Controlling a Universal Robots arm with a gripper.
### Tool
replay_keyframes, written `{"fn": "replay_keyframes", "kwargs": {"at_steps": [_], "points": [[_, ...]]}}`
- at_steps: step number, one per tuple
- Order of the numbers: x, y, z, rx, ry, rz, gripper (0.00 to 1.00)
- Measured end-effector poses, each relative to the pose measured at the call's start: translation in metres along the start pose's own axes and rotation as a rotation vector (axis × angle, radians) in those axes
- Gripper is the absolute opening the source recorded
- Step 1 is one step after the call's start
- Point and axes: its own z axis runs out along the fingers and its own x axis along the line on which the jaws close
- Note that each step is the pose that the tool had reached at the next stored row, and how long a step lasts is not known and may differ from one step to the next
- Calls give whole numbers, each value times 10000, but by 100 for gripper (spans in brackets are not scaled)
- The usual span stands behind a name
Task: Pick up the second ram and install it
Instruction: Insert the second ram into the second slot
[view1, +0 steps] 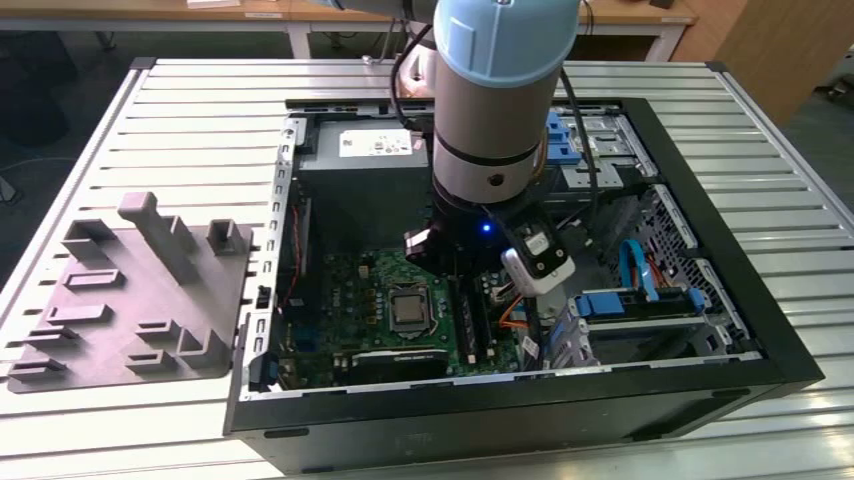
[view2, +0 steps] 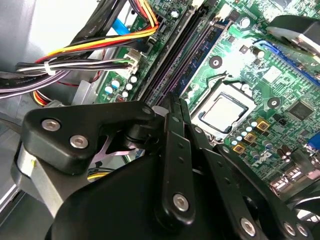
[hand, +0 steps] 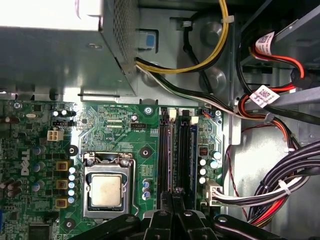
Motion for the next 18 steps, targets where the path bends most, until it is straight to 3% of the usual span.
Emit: {"fn": "replay_keyframes", "kwargs": {"at_steps": [8,12,18], "points": [[3,6,5,-9,-1,42,11],[3,6,6,4,-10,347,11],[-1,9,6,-4,-6,171,11]]}}
